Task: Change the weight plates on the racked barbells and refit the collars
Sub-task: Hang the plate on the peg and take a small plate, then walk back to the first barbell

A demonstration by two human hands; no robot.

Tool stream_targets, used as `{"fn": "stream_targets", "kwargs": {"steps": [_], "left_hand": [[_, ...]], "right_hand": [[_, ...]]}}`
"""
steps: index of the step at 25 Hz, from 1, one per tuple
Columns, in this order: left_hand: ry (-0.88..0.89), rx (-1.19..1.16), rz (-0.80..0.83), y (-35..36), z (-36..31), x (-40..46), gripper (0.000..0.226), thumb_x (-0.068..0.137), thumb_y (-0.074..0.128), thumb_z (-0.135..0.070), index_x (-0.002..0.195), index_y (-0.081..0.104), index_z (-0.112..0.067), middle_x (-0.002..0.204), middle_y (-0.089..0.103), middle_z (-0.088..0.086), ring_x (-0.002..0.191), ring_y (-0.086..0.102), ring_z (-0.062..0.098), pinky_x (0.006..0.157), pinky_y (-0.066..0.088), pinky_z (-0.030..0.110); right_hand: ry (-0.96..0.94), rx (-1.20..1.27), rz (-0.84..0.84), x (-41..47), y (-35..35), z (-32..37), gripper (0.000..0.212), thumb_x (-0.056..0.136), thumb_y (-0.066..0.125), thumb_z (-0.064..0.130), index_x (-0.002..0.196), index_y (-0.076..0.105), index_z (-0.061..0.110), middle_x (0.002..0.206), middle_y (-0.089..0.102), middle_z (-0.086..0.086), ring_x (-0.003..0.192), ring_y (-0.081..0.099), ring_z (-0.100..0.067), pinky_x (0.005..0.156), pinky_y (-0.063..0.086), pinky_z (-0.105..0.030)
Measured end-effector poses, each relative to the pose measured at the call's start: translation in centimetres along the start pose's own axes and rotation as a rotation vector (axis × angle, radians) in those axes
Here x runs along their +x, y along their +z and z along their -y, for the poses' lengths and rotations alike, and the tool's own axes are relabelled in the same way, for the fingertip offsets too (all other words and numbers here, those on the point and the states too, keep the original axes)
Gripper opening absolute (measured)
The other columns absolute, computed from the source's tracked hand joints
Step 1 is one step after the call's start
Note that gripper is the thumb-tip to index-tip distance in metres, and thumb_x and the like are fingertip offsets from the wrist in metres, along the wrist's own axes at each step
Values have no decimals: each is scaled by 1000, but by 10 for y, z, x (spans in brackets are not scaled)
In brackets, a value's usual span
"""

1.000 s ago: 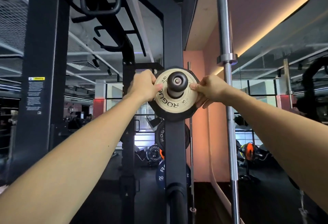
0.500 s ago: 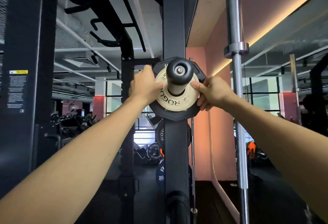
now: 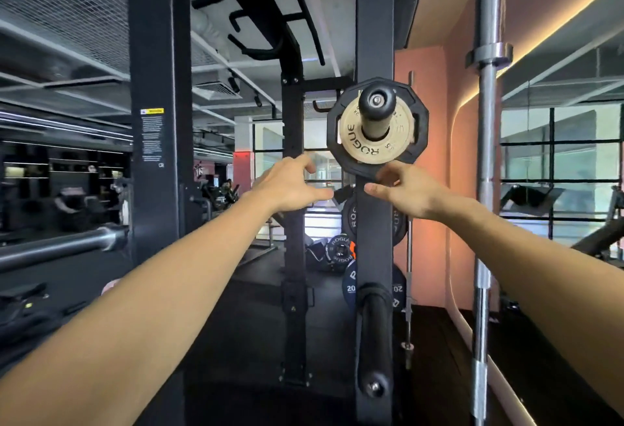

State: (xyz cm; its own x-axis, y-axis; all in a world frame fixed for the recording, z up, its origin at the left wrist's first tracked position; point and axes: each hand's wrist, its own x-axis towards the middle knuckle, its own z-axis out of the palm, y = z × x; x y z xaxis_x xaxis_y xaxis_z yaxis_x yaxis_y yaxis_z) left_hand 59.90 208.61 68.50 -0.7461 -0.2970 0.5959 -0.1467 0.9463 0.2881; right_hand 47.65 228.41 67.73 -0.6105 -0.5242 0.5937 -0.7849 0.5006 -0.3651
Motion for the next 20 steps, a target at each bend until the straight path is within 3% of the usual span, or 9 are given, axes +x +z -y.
{"fn": "stream_targets", "kwargs": {"steps": [5,14,17,20], "left_hand": [[-169,152,48,-50,33,-99,68,72,68,-65,125,52,-26,128,55,-2,114,54,22,98,46,44],[-623,199,116,-95,127,-324,59,73,64,-67,119,55,-31,122,60,0,117,53,18,98,44,38],[-770,185,166,-84,153,-401,65,65,61,-77,115,56,-37,127,56,-2,120,52,19,102,42,39],[-930,101,275,-51,179,-484,58,72,63,-72,117,57,-36,121,57,-4,114,54,19,100,43,36]], "right_hand": [[-119,88,204,-49,28,55,61,85,60,58,131,51,19,140,53,-4,125,52,-23,103,39,-30],[-225,281,557,-163,154,145,58,83,60,61,129,51,27,140,52,2,129,49,-19,109,37,-37],[-220,283,702,-217,209,160,59,81,60,63,129,52,30,142,51,3,130,47,-18,110,36,-39],[-168,291,906,-282,269,167,58,81,61,62,128,53,29,142,50,2,130,47,-19,110,36,-38]]}}
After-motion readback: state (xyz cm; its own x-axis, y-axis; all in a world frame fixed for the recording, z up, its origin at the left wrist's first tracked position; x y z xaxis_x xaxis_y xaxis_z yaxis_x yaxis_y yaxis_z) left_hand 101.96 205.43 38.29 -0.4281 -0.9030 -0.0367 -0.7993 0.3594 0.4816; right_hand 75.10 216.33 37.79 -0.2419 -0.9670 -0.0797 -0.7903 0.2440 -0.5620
